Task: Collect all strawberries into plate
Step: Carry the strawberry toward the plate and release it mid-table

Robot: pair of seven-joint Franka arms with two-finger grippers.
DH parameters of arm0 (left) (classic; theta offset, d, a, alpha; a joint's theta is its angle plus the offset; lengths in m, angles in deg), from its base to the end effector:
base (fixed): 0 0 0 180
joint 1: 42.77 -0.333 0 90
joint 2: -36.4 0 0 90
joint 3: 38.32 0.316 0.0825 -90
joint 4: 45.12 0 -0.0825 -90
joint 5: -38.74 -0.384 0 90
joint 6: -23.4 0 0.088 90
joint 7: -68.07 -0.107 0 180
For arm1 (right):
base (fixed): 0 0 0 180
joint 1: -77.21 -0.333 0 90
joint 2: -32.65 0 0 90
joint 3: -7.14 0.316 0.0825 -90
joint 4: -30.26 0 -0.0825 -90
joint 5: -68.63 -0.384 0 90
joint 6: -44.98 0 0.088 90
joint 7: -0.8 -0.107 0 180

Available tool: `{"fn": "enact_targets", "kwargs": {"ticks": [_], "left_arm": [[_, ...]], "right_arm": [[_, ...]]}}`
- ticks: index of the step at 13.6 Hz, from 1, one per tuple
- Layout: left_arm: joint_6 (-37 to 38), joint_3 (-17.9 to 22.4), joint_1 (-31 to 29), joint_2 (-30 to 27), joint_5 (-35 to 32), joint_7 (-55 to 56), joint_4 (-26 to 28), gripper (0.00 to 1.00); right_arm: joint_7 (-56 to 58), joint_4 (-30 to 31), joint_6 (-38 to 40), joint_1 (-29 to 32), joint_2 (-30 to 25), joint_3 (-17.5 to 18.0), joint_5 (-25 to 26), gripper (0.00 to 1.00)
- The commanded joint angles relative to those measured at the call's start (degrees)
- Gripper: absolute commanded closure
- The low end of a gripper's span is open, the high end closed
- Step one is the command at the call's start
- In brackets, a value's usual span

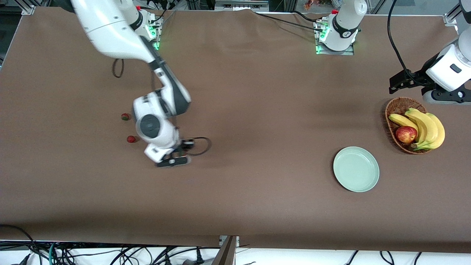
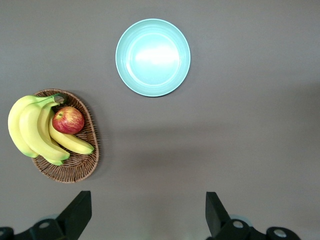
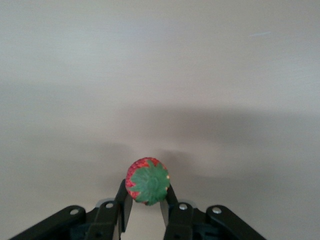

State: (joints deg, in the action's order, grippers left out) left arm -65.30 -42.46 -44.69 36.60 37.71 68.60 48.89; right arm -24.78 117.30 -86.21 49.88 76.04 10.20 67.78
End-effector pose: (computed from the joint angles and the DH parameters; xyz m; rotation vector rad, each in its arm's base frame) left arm 0.5496 -0.0193 0.5879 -3.1176 0.0467 0.1493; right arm 0.6173 0.3554 0.2145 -3.0913 -0.0919 0.0154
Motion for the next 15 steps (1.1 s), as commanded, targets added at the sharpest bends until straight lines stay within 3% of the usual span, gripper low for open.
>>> {"fn": "enact_targets", "kwargs": {"ticks": [1,5,8,10,11,12,15], "left_arm": [[0.2,0.3,-0.1,0.2,1.5,-0.3,-0.7,0.0],[0.3,0.3,-0.3,0.3,1.5,-0.3,-0.7,0.0],[0.3,0.3,-0.2,0.3,1.5,0.0,-0.6,0.0],[0.4,0.3,-0.3,0.3,1.5,-0.1,-0.6,0.0],[0.4,0.3,-0.3,0.3,1.5,-0.1,-0.6,0.0],[0.4,0.3,-0.3,0.3,1.5,-0.1,-0.6,0.0],[0.5,0.3,-0.3,0.3,1.5,-0.1,-0.6,0.0]], "right_arm": [[-17.2,-13.1,-1.1,-9.1,8.8,-1.1,0.1,0.99],[-32.1,-25.2,-7.7,-20.0,17.8,-2.3,0.5,0.98],[-39.4,-28.6,-13.1,-27.8,21.8,-5.8,0.5,0.98],[-41.7,-29.4,-13.7,-30.3,22.3,-6.0,0.5,0.97],[-42.8,-29.5,-13.6,-30.9,22.2,-6.1,0.5,0.71],[-43.8,-29.5,-13.6,-31.5,22.0,-6.3,0.5,0.01],[-42.3,-29.5,-10.4,-30.7,20.6,-8.4,0.4,0.0]]}}
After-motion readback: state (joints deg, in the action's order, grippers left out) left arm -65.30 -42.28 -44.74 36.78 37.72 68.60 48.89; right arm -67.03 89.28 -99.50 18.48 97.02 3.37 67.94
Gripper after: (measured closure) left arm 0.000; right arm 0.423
